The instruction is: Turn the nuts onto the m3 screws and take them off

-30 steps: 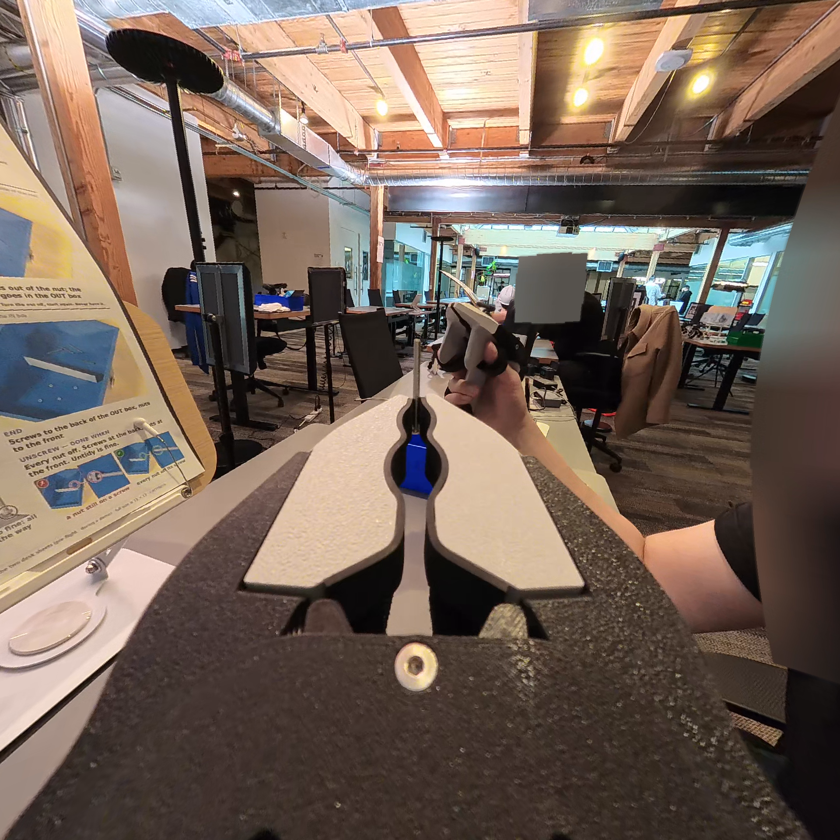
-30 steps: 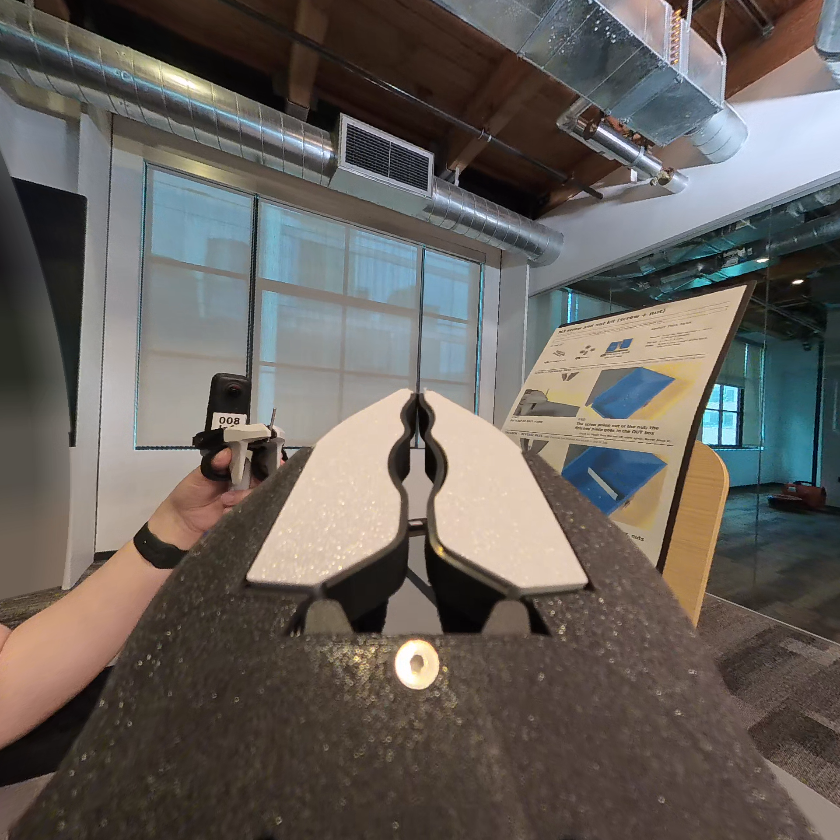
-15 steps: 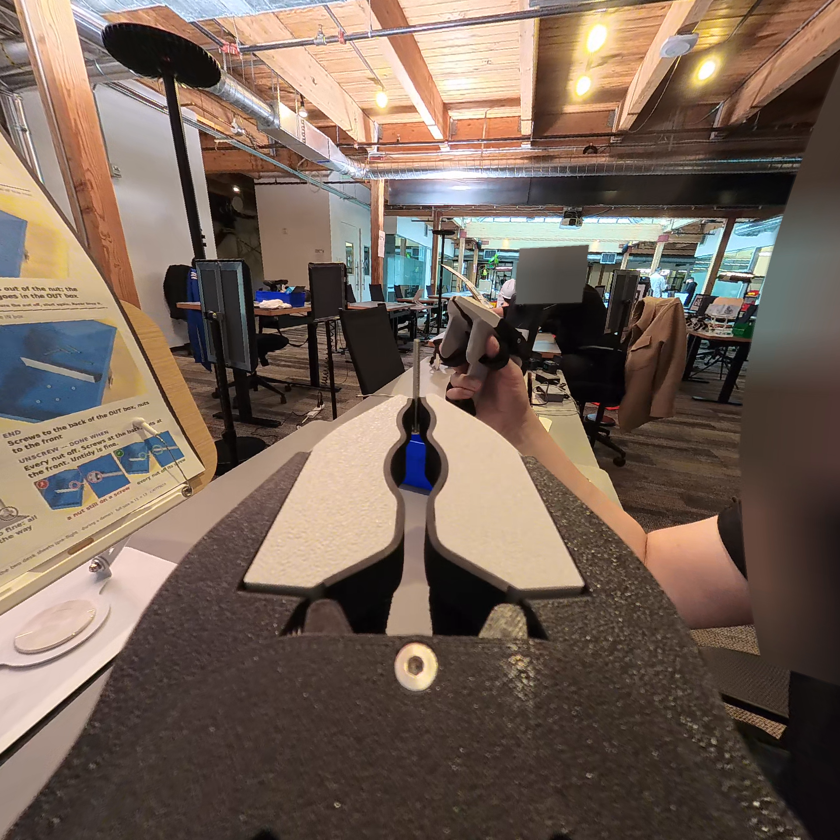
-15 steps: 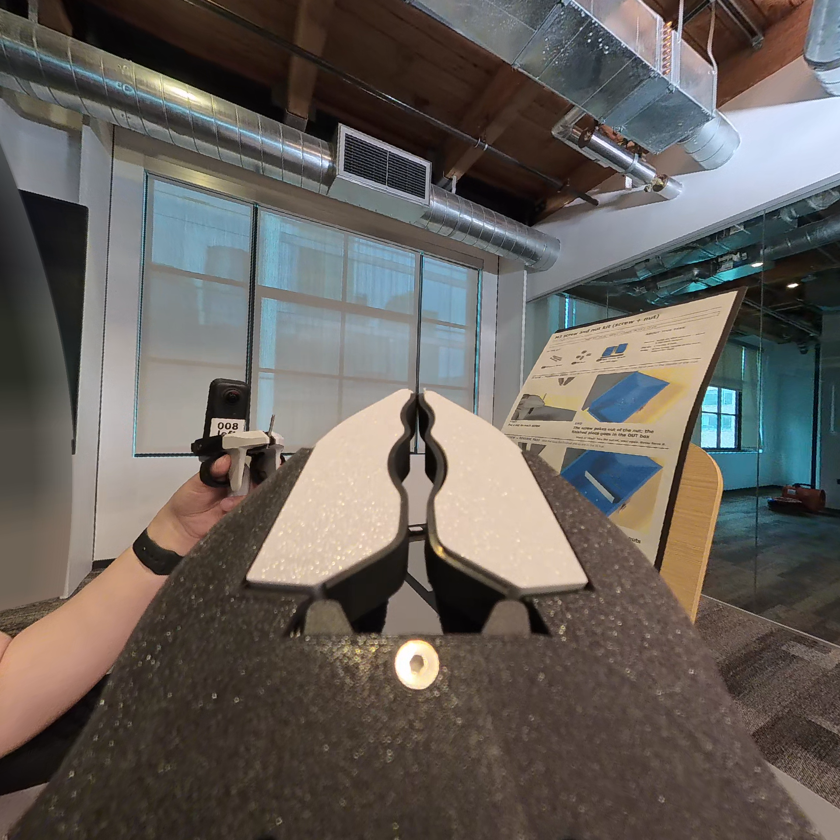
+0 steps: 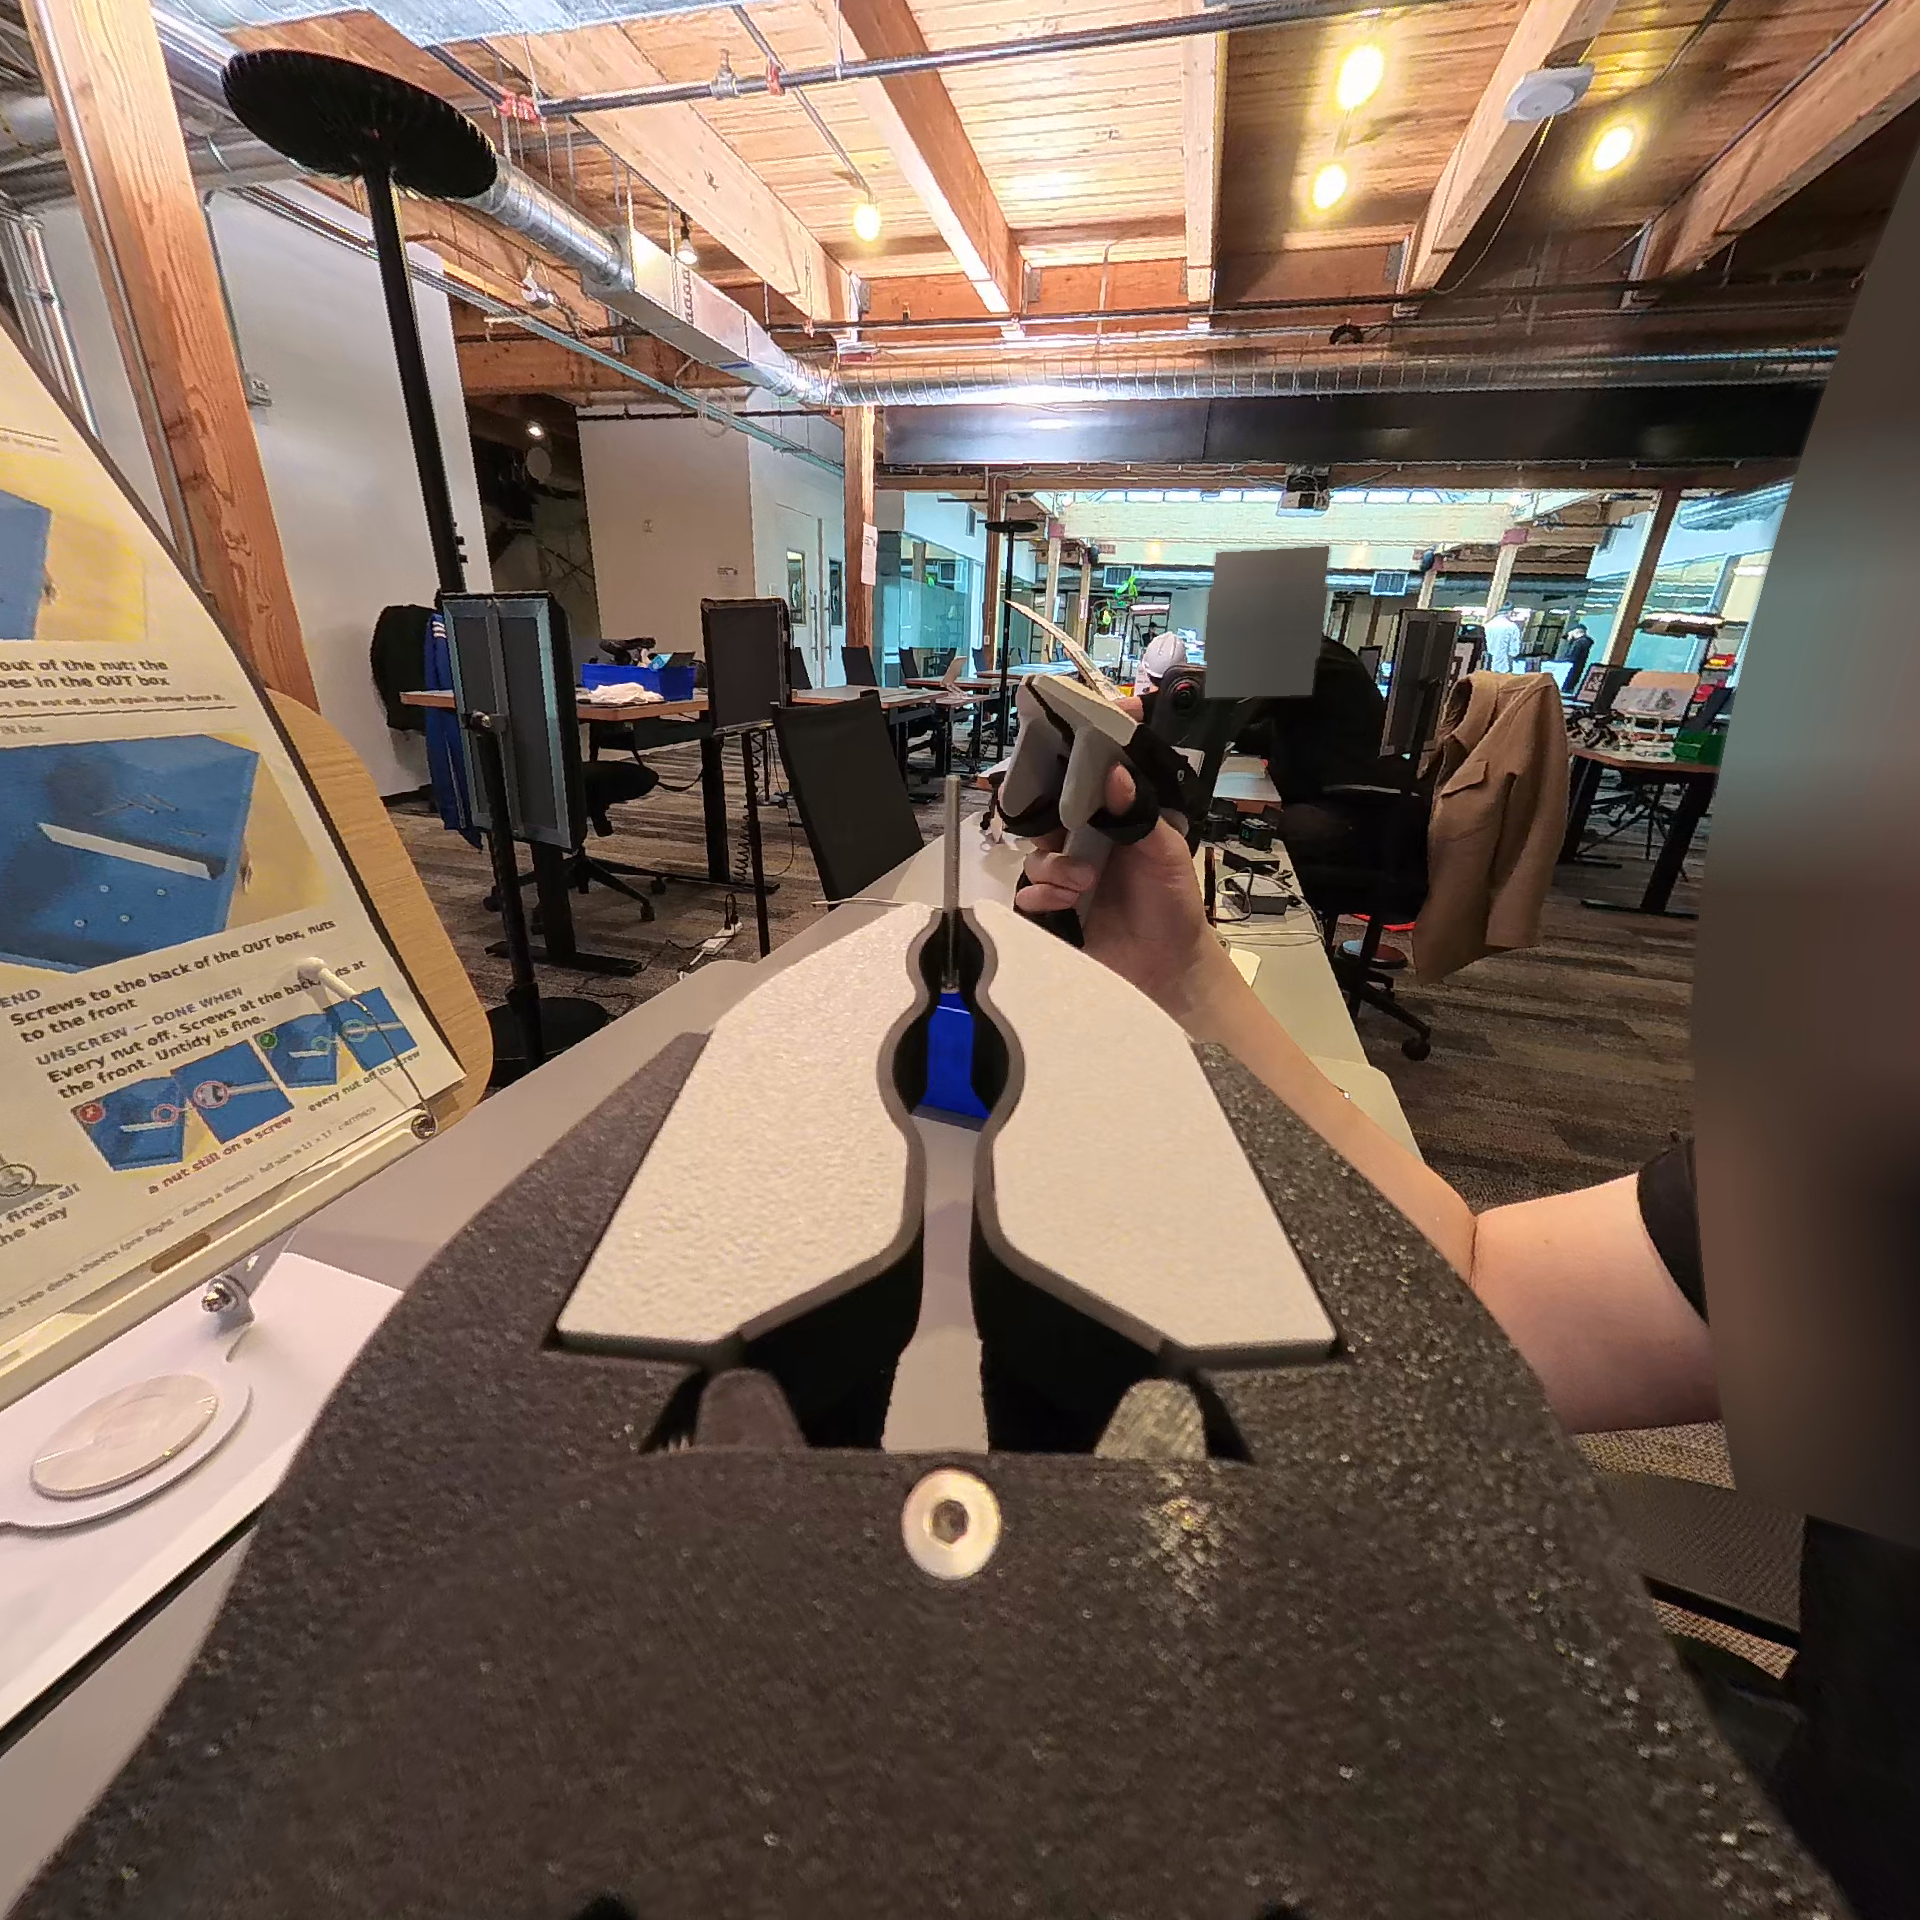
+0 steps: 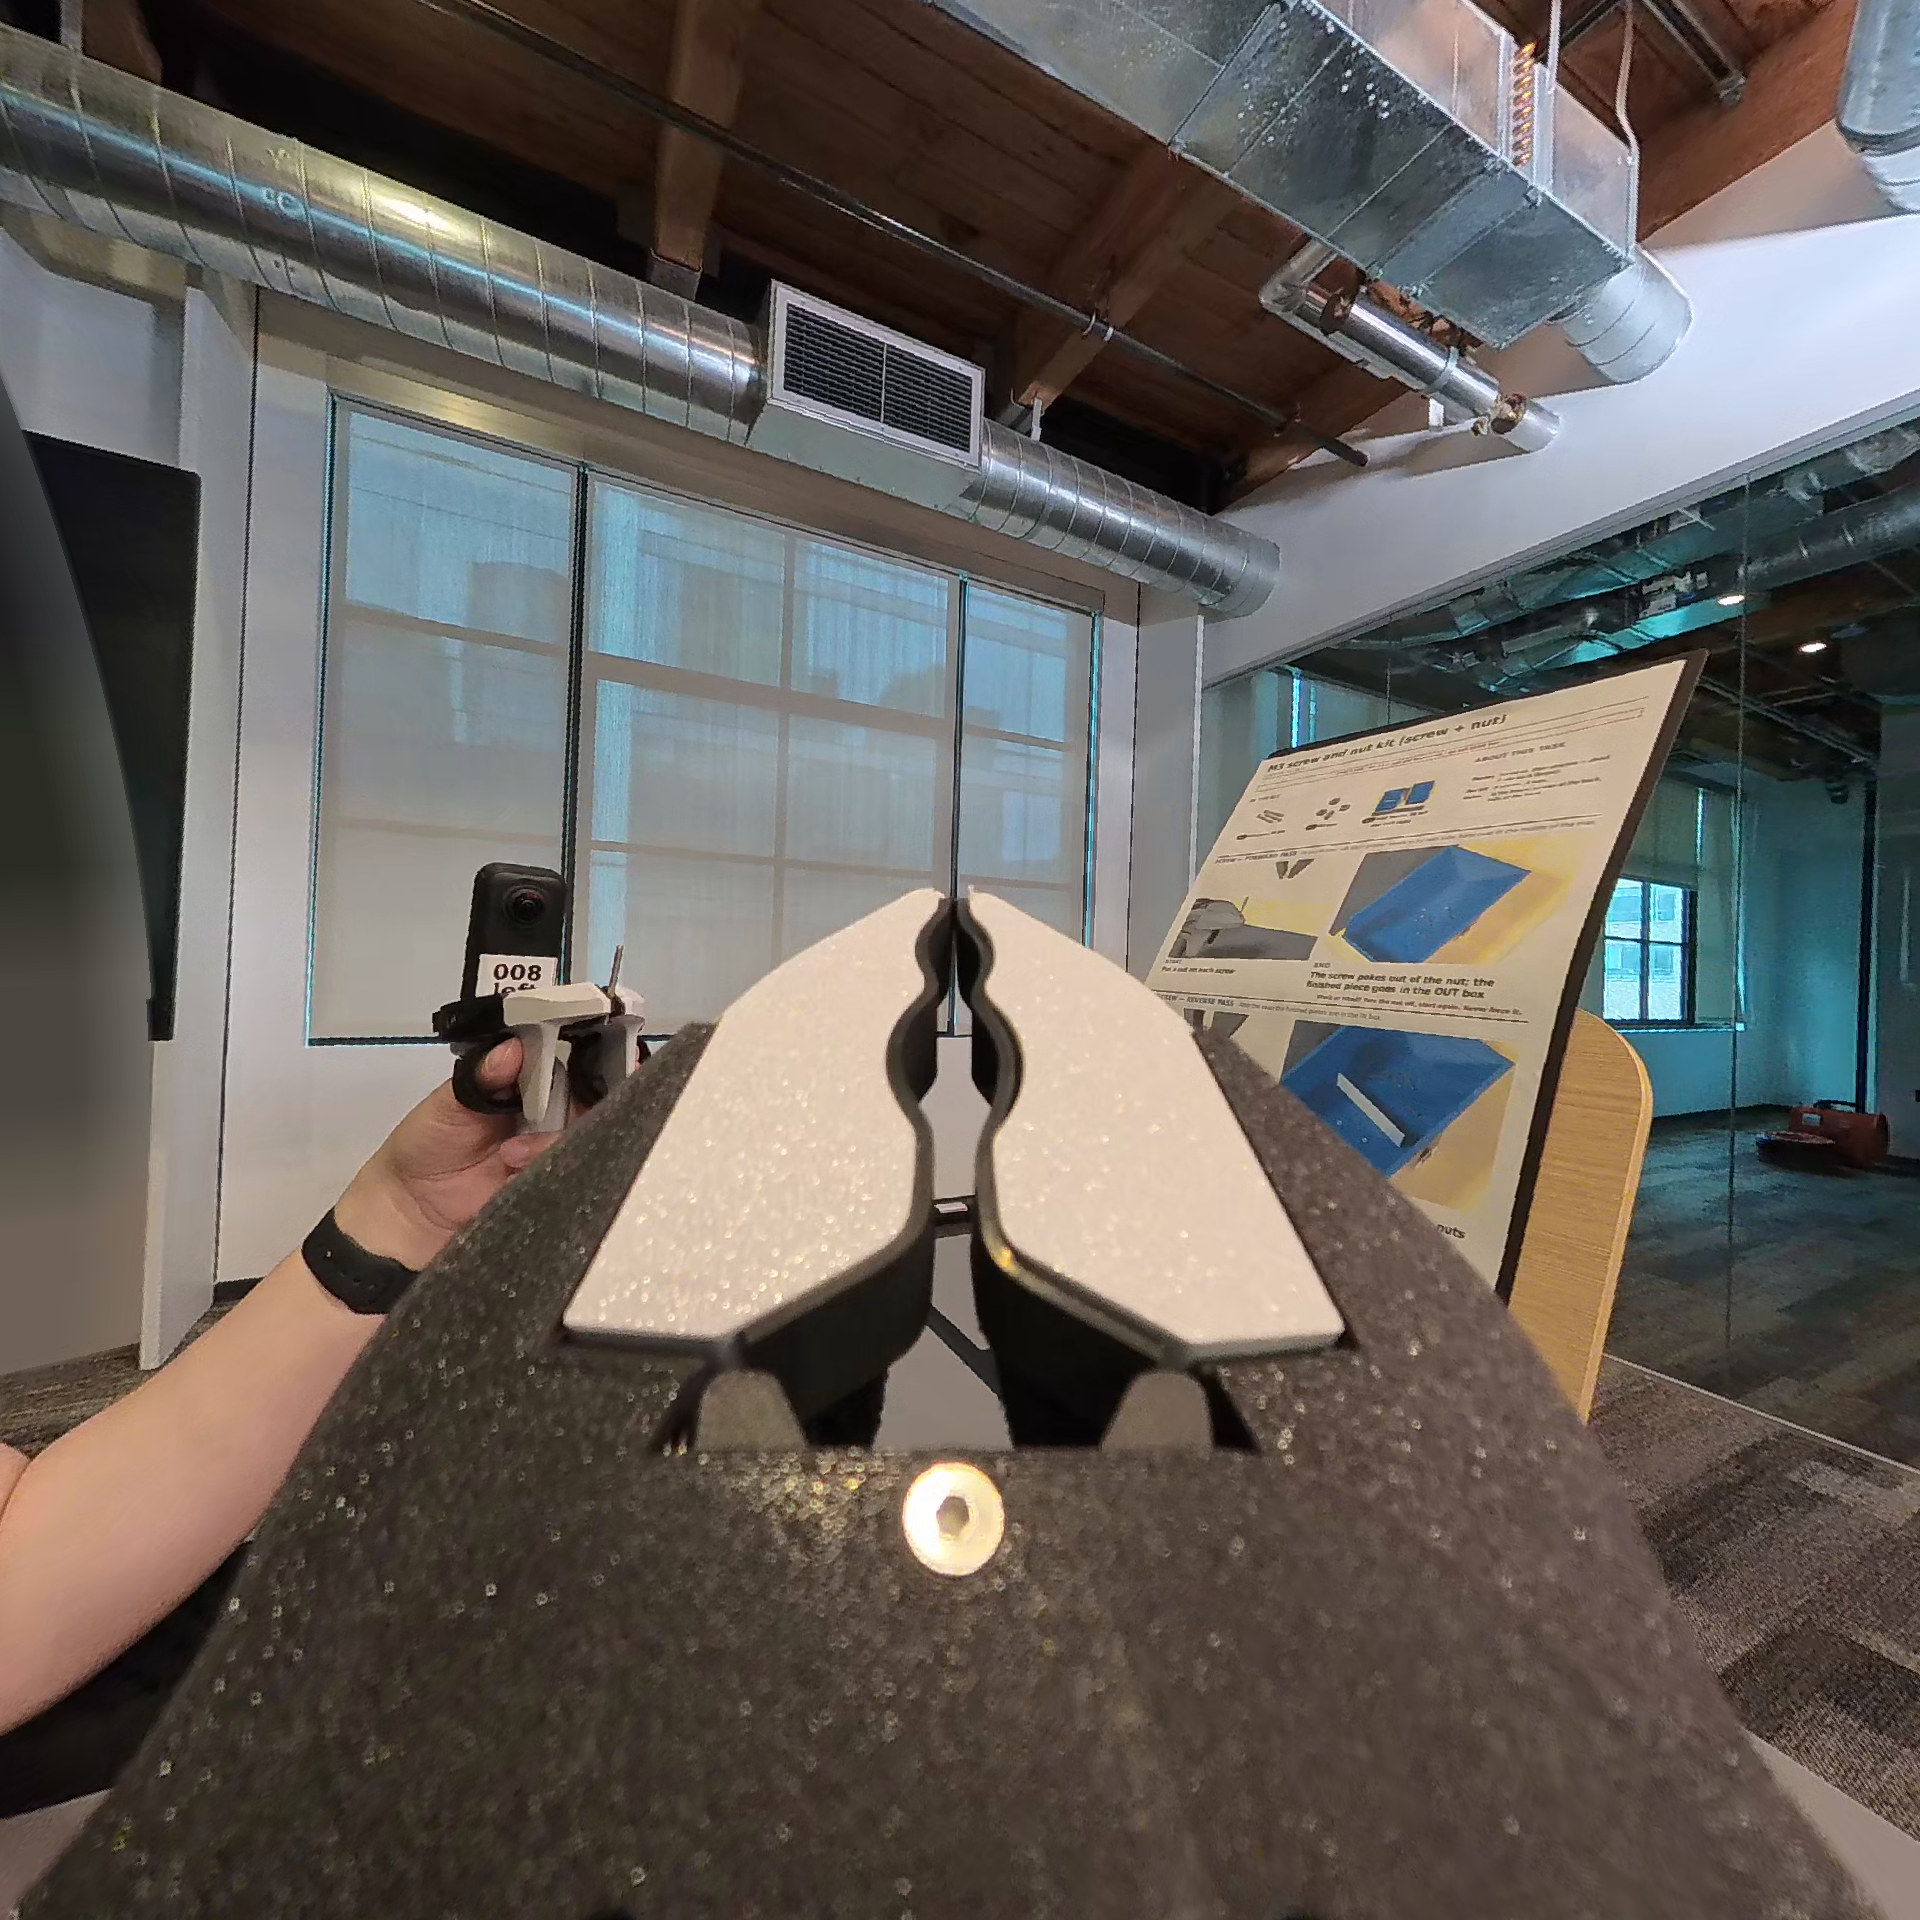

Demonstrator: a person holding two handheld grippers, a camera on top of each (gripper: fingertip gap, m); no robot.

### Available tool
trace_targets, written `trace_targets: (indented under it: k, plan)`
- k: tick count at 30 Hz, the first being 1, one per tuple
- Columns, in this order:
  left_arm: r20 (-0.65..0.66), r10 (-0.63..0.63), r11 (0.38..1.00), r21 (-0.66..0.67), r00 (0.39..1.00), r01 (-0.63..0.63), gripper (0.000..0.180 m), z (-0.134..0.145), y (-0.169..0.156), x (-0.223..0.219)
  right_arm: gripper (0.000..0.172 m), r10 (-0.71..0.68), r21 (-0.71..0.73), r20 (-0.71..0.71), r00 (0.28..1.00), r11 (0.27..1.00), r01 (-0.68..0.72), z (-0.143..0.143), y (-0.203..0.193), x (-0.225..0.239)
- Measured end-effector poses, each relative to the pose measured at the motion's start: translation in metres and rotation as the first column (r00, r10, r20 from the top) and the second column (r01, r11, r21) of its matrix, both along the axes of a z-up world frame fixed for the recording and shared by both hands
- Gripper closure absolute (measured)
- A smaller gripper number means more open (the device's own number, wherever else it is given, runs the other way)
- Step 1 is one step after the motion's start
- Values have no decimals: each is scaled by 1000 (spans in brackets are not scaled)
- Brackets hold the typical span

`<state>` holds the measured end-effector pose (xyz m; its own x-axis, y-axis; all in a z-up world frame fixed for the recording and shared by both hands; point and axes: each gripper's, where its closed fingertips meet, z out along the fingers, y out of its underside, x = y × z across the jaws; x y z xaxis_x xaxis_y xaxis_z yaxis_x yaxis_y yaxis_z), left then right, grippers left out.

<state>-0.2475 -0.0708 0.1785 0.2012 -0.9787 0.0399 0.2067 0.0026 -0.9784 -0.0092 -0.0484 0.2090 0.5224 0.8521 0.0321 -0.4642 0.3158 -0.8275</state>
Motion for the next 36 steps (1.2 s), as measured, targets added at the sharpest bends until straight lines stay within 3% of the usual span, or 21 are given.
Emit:
trace_targets:
  k: [8,12,16,19,22,26,36]
  plan:
    - [-62,1,1000,14,998,0,179,-12,5,11,172,39,-69,49,998,997,-36,-8,9,-16]
    - [-109,13,1000,22,994,-11,179,-25,12,24,165,180,-147,169,969,977,-156,-25,10,-73]
    - [-109,-35,999,6,993,36,178,-29,6,38,162,369,-179,189,910,924,-338,-31,-7,-145]
    - [-90,-80,997,-14,993,80,178,-29,1,44,161,386,-174,237,892,920,-352,-40,-13,-177]
    - [-83,-106,994,-24,991,104,179,-29,-3,49,163,394,-130,204,896,918,-374,-35,-21,-188]
    - [-91,-122,992,-22,988,121,179,-31,-7,55,166,396,-154,265,879,917,-367,-46,-22,-202]
    - [-80,-128,991,-48,988,125,178,-36,0,57,170,409,-181,242,880,910,-373,-51,-16,-202]
